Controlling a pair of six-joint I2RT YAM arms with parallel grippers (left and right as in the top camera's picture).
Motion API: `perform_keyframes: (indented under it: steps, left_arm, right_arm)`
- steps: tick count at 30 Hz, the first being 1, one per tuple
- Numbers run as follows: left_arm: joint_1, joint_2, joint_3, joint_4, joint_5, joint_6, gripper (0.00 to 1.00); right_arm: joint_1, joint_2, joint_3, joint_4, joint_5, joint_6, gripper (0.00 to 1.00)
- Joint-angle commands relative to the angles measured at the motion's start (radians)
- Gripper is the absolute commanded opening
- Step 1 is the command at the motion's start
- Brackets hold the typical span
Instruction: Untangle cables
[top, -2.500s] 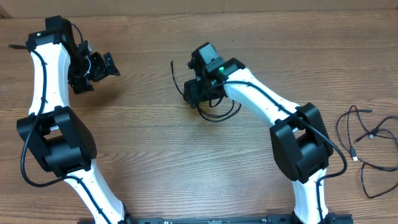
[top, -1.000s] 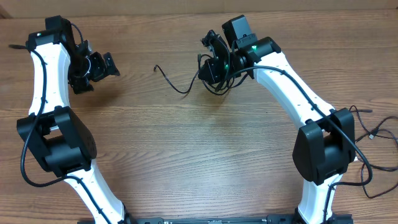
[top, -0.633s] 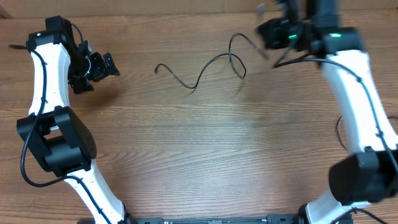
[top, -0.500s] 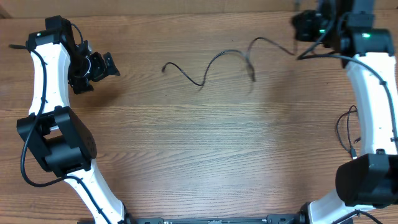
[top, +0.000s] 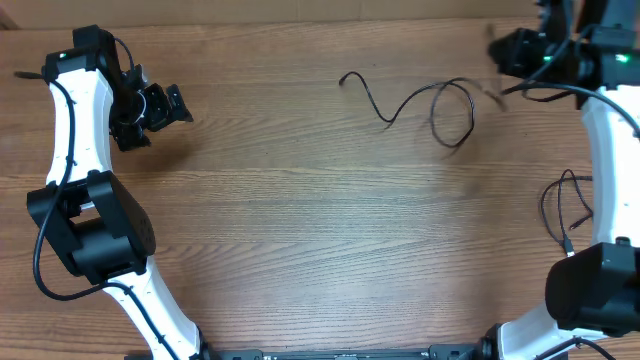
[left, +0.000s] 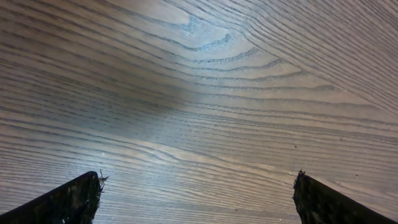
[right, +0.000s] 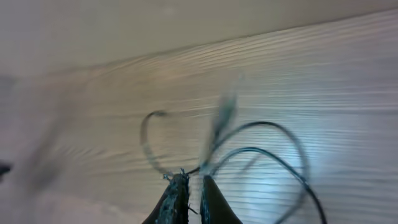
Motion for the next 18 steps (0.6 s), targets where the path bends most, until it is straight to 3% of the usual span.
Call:
perform_keyframes:
  steps: [1, 7, 9, 10, 12, 18]
  left_arm:
    - [-0.005, -0.003, 0.017, -0.002, -0.005, 0.020, 1.00]
    - [-0.005, -0.003, 0.017, -0.001, -0.005, 0.020, 1.00]
    - [-0.005, -0.003, 0.017, -0.002, -0.005, 0.020, 1.00]
    - [-0.005, -0.003, 0.017, -0.002, -0.005, 0.020, 1.00]
    - [-0.005, -0.003, 0.017, -0.002, -0.005, 0.020, 1.00]
    - [-0.005, -0.003, 0.017, -0.001, -0.005, 0.020, 0.99]
  right_arm:
    - [0.090, 0.012, -0.001, -0.005, -0.037, -0.028, 0.08]
    - [0.212, 0.060, -0.050, 0.026, 0.100, -0.028, 0.09]
    - [0.235, 0.079, -0.067, 0.062, 0.101, -0.028, 0.24]
    - [0.248, 0.097, -0.075, 0.089, 0.114, -0.028, 0.40]
    - [0.259, 0.127, -0.075, 0.113, 0.130, -0.028, 0.52]
    - [0.266, 0.256, -0.075, 0.137, 0.093, -0.027, 0.60]
